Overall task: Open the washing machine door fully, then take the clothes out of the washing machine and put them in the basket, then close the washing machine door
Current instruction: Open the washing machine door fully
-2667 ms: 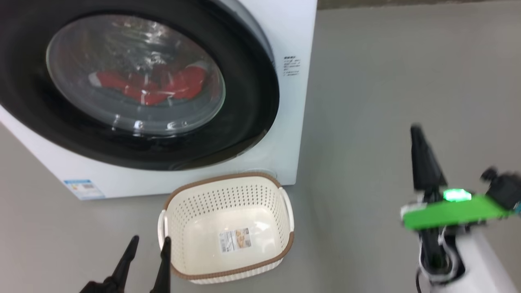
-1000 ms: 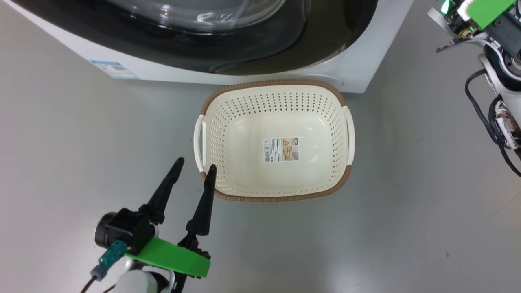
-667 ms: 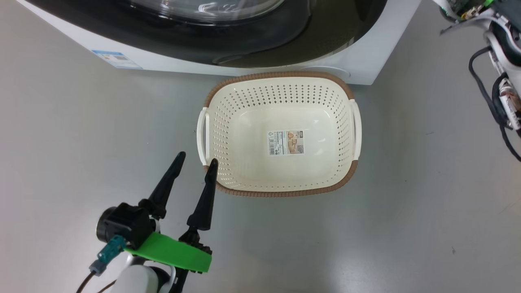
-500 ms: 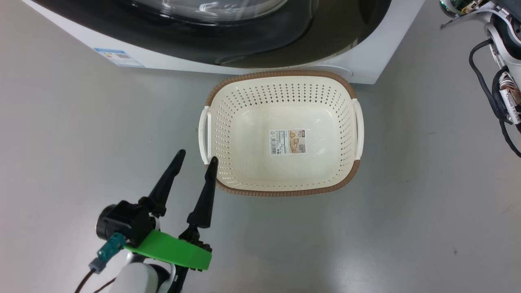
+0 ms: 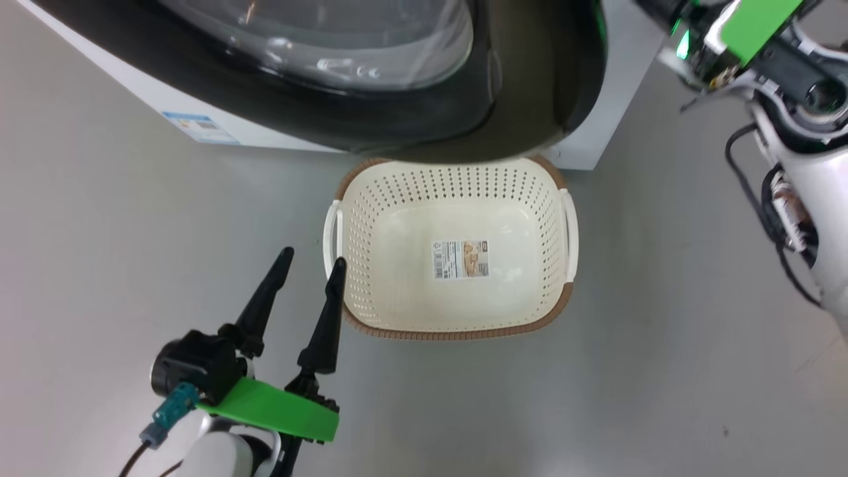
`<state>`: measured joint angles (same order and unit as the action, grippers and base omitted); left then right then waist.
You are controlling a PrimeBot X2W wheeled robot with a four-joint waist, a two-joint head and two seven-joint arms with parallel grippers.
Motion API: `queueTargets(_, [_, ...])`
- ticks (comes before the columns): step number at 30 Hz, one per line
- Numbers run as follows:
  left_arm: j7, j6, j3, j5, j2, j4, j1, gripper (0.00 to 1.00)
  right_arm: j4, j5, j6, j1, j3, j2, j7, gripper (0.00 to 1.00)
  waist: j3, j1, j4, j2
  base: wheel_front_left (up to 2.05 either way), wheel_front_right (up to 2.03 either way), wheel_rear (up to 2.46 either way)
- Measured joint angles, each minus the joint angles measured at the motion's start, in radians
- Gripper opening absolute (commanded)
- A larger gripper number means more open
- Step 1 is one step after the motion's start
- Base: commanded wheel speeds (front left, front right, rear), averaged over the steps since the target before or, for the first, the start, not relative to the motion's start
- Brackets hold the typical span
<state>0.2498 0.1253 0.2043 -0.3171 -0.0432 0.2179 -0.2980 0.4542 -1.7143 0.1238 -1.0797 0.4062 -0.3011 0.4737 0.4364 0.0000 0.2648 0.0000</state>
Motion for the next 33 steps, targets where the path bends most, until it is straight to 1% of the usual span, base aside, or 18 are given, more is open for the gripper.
queueTargets(14, [0.0,0.0,-0.022,0.011,0.003,0.008,0.068,1.0,-0.047,0.029,0.0,0.139,-0.007,0.048,0.055,0.0,-0.094,0.0,-0.018,0.0,0.0,0.0,0.0])
queueTargets(27, [0.0,0.0,-0.038,0.019,0.004,0.006,0.101,1.0,-0.068,0.049,0.0,0.214,-0.009,0.084,0.118,0.0,-0.148,0.0,-0.022,0.0,0.0,0.0,0.0])
queueTargets(33, [0.0,0.0,-0.042,0.019,0.004,0.006,0.119,1.0,-0.075,0.055,0.0,0.244,0.002,0.114,0.152,0.0,-0.162,0.0,-0.019,0.0,0.0,0.0,0.0])
